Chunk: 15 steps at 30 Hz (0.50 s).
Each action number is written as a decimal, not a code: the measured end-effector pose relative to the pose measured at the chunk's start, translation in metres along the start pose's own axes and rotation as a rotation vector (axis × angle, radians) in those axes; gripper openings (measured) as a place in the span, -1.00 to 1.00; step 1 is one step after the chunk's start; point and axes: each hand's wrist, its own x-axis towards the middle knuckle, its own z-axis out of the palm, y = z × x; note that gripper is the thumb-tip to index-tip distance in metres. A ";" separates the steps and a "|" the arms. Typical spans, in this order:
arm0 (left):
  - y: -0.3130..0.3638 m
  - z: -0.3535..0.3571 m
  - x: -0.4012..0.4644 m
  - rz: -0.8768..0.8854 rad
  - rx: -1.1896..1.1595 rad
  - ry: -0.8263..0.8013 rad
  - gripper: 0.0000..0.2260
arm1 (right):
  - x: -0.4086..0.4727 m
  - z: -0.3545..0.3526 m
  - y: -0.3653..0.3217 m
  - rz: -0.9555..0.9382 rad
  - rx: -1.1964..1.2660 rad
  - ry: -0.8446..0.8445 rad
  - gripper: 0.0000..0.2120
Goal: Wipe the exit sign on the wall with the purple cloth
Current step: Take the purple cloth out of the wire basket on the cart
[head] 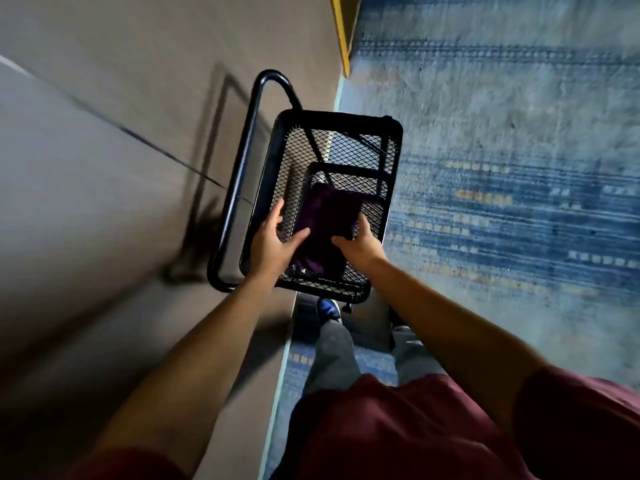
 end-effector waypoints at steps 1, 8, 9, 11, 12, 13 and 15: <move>0.000 0.001 0.004 0.006 -0.013 0.000 -0.24 | 0.000 0.002 -0.001 -0.016 -0.008 0.018 -0.16; -0.011 0.008 0.037 0.057 -0.013 -0.130 -0.26 | 0.004 0.022 0.001 -0.032 -0.021 0.160 -0.14; -0.015 0.009 0.040 0.053 -0.014 -0.140 -0.26 | 0.005 0.025 0.001 -0.033 -0.018 0.170 -0.14; -0.021 0.011 0.049 0.029 -0.021 -0.174 -0.25 | 0.009 0.033 0.002 -0.038 -0.009 0.205 -0.14; -0.025 0.012 0.053 0.017 -0.018 -0.197 -0.24 | 0.011 0.037 0.002 -0.038 -0.004 0.229 -0.13; -0.027 0.013 0.055 0.006 -0.012 -0.230 -0.23 | 0.013 0.040 0.003 -0.033 0.005 0.249 -0.13; -0.031 0.015 0.054 0.017 -0.001 -0.286 -0.20 | 0.014 0.044 0.005 -0.020 0.014 0.278 -0.12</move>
